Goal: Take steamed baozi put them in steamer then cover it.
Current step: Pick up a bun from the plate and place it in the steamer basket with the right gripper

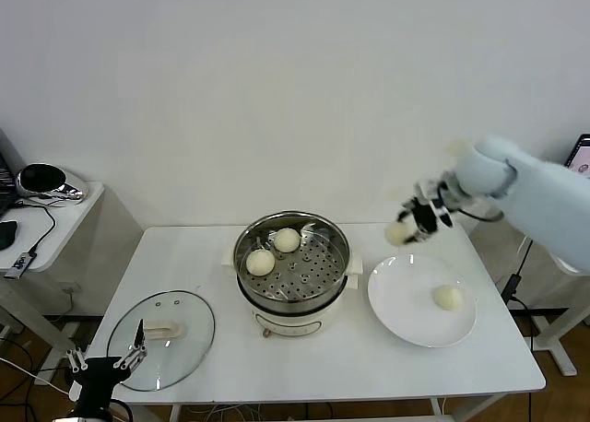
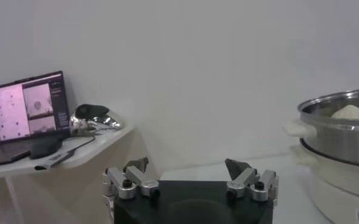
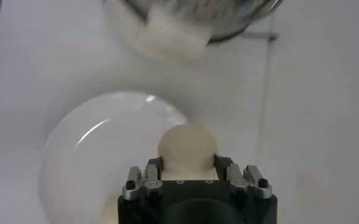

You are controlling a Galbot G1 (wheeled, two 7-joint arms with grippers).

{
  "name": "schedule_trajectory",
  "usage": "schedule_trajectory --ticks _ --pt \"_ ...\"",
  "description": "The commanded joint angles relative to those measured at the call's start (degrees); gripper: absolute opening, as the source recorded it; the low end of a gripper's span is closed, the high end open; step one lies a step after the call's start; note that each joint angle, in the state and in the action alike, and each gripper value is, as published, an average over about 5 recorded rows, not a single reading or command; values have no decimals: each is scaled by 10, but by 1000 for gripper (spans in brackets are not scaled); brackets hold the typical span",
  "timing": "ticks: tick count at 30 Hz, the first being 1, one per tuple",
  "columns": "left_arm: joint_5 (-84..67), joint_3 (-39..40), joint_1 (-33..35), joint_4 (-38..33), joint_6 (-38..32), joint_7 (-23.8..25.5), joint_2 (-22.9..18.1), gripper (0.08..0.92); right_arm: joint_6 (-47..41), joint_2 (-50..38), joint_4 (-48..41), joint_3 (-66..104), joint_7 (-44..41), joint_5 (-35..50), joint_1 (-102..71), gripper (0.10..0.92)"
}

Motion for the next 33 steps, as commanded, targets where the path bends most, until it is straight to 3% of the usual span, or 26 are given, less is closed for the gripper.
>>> schedule_trajectory --ticks 1,14,21,33 --pt "-1 -2 -1 -1 0 0 -1 823 68 126 -4 -67 9 71 101 543" --pt "-7 -17 5 -16 0 -1 -8 823 225 282 -45 -135 35 10 42 543" --pt "-9 -22 11 -22 -1 -2 -12 823 300 296 -57 -154 27 -85 19 551" --pt "-11 -21 7 -18 -2 -4 -13 823 333 283 -47 -155 27 -152 -7 552"
